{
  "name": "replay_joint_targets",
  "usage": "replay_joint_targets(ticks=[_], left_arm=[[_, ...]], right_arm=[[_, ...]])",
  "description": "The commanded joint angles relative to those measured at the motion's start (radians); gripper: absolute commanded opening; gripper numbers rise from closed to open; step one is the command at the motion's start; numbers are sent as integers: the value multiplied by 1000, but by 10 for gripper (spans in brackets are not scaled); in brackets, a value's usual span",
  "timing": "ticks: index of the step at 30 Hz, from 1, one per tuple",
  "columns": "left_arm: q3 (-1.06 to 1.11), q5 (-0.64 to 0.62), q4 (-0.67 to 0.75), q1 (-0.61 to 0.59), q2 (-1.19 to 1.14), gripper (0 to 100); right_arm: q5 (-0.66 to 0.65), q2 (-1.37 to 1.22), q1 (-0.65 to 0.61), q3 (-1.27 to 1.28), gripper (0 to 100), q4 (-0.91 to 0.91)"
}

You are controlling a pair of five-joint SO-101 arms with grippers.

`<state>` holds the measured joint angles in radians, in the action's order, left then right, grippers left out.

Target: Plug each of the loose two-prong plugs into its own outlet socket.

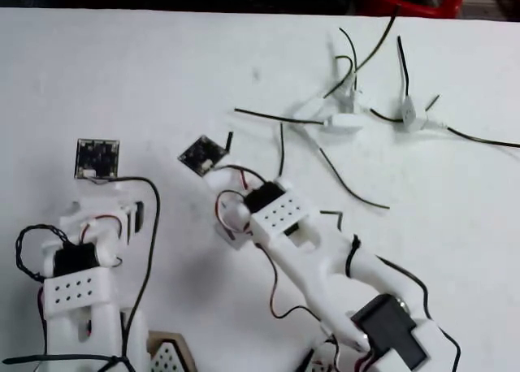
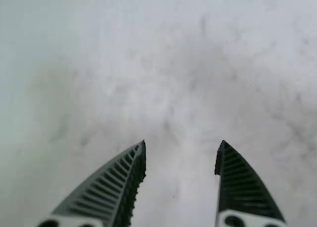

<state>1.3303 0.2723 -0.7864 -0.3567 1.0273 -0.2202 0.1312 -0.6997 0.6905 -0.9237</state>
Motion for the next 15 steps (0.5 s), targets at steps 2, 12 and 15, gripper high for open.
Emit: replay_joint_targets(ticks=[2,12,15], left_arm=[[-3,-8,17,-8,16,229],[-3,-8,17,-8,16,229],[-3,-8,17,-8,16,229]], right_arm=[[-5,35,35,-35,17,87],[-5,73,280,-163,17,380],[-5,71,344,-166,17,473]])
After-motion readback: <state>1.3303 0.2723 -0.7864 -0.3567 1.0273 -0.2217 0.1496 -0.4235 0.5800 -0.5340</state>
